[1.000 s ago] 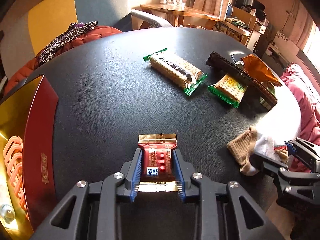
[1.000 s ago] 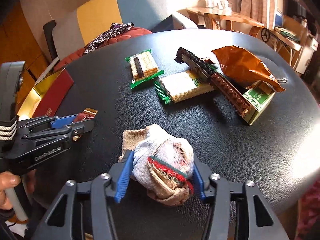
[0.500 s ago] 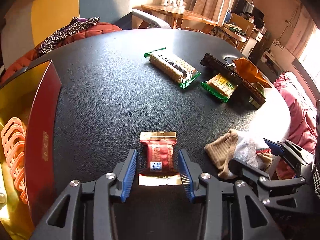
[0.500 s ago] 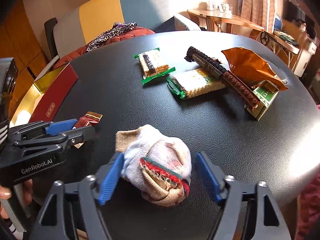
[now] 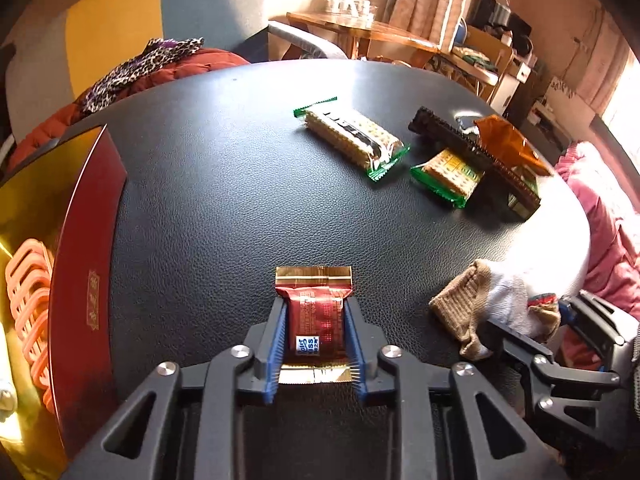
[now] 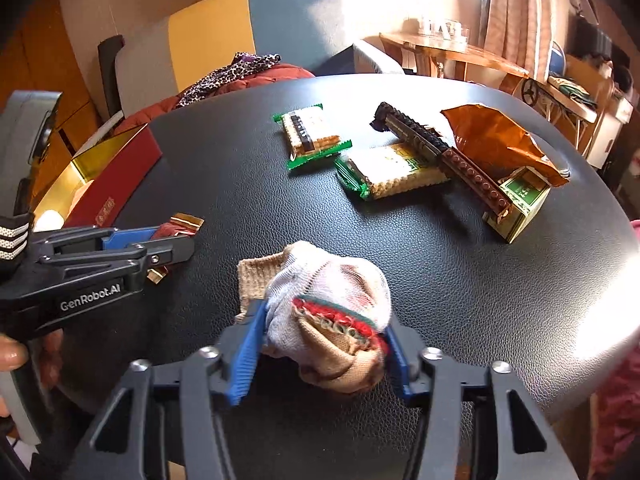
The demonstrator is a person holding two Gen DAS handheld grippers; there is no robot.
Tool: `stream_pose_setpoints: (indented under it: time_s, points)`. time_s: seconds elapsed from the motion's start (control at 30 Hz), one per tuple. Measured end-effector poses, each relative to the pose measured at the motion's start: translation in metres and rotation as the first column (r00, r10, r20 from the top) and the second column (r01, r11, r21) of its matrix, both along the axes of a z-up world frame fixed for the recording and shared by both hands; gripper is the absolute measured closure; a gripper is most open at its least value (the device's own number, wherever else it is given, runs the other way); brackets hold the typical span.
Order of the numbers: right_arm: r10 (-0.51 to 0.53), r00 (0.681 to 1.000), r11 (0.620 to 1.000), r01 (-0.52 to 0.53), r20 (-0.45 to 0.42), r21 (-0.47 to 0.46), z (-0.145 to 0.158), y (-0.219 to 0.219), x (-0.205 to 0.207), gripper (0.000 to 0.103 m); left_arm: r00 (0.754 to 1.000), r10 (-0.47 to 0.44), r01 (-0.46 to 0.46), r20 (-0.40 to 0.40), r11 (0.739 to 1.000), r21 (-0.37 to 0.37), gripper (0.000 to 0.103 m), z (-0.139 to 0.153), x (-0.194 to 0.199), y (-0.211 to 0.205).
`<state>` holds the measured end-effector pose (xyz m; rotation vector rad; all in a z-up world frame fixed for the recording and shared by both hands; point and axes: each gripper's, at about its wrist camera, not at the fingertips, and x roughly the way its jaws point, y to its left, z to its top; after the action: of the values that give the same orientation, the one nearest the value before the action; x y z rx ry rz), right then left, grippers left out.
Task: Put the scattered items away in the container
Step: 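Carry the red candy packet to the tray with the left tool while the right tool holds the sock, then open the left tool to drop the packet into the tray while the right tool lifts the sock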
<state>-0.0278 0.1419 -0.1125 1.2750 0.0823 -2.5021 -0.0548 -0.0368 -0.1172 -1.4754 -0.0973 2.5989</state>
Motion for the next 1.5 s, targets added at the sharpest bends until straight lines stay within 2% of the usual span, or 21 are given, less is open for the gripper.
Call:
stream_pose_setpoints:
  time_s: [0.13,0.37,0.63,0.8,0.87,1.07,1.27,1.43,1.5]
  points:
    - [0.003,1.000,1.000,-0.003,0.002,0.004,0.000,-0.004,0.000,0.053,1.000,0.011,-0.010,-0.019,0.998,0.062,0.077,0.011,0.011,-0.009]
    - [0.007,1.000,1.000,-0.007,0.008,0.013,-0.001,-0.012,-0.001,0.053,0.991,0.052,-0.038,-0.126,0.992,0.117,0.078,0.054,0.041,-0.038]
    - [0.009,1.000,1.000,-0.010,0.029,0.023,-0.001,-0.016,-0.004,0.053,0.955,0.217,-0.201,-0.200,0.975,0.100,0.077,0.089,0.067,-0.114]
    - [0.006,1.000,0.999,-0.007,0.030,0.036,0.000,-0.019,-0.005,0.053,0.925,0.342,-0.337,-0.164,0.940,0.055,0.077,0.081,0.058,-0.174]
    - [0.007,0.999,0.999,-0.008,0.031,0.043,0.000,-0.021,-0.005,0.053,0.920,0.370,-0.369,-0.128,0.929,0.031,0.077,0.072,0.048,-0.194]
    - [0.012,0.999,0.998,-0.014,0.034,0.057,0.000,-0.025,-0.005,0.052,0.894,0.445,-0.441,-0.054,0.894,0.074,0.074,0.053,0.040,-0.229]
    - [0.017,1.000,0.998,-0.019,0.027,0.061,0.000,-0.025,-0.005,0.053,0.857,0.508,-0.496,-0.088,0.858,0.131,0.074,0.061,0.074,-0.243]
    - [0.025,1.000,0.998,-0.026,0.012,0.061,0.001,-0.029,-0.004,0.057,0.843,0.525,-0.507,-0.118,0.849,0.152,0.072,0.066,0.113,-0.238]
    - [0.022,1.000,0.999,-0.022,0.017,0.048,0.002,-0.030,-0.005,0.059,0.844,0.522,-0.503,-0.122,0.850,0.158,0.068,0.067,0.124,-0.234]
